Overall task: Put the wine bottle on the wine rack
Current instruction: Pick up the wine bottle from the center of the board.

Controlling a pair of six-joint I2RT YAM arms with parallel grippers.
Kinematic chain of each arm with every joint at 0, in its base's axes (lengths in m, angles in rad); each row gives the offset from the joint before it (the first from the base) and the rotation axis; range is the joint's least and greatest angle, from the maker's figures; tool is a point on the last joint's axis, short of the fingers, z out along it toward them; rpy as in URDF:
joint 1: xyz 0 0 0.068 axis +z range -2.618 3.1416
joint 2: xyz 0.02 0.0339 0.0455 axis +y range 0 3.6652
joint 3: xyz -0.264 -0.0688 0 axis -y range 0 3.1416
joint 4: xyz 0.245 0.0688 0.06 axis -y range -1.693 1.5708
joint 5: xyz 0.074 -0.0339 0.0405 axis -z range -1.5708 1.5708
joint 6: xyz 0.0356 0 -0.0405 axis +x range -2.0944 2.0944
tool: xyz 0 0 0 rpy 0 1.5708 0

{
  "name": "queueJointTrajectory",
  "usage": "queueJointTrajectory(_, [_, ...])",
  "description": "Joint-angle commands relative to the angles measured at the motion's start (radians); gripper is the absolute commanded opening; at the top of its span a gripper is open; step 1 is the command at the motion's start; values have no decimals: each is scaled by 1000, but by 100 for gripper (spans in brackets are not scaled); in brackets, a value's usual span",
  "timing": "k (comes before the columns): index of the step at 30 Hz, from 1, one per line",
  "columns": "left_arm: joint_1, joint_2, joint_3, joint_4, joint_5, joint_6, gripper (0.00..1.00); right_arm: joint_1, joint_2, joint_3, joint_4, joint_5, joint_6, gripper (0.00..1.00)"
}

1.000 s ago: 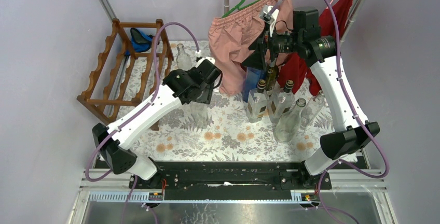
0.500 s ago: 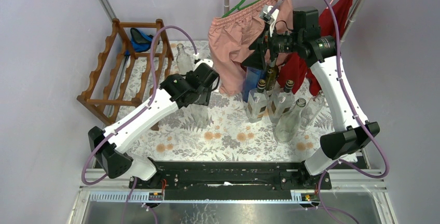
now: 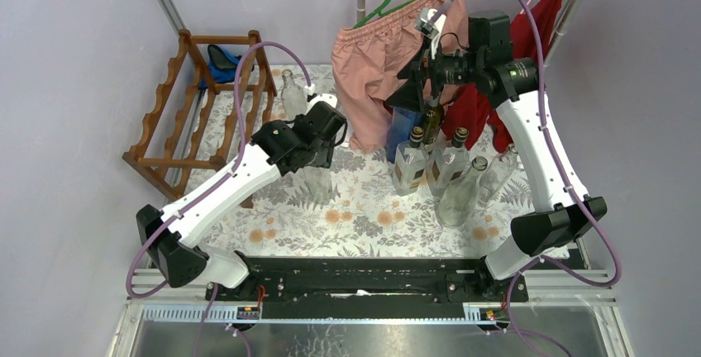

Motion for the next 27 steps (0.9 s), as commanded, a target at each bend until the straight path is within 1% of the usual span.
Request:
queueJointTrajectory(1, [-6, -22, 22, 46, -21, -5, 53, 10, -47, 3, -4, 0, -10, 100])
queueJointTrajectory(4, [-6, -24, 16, 52, -21, -8, 49, 11, -48, 2, -5, 0, -10, 100])
queueJointTrajectory(8, [-6, -27, 17, 61, -21, -10, 49, 10, -49, -2, -5, -1, -10, 100])
queueJointTrajectory(12, [-6, -27, 28, 61, -22, -11, 51, 11, -48, -2, -6, -1, -10, 100])
queueJointTrajectory(17, [-5, -24, 29, 60, -20, -8, 49, 10, -48, 0, -6, -1, -8, 100])
queueJointTrajectory(18, [-6, -25, 29, 61, -18, -8, 45, 11, -48, -1, -7, 0, -10, 100])
queueJointTrajectory(20, [-6, -27, 30, 61, -18, -9, 19, 11, -48, -1, -7, 2, -10, 100])
queueJointTrajectory(22, [-6, -29, 30, 60, -13, -6, 1, 10, -48, -2, -9, 1, -11, 100])
queueJointTrajectory(27, [-7, -32, 57, 60, 39, 45, 0, 11, -49, 0, -19, 1, -18, 100])
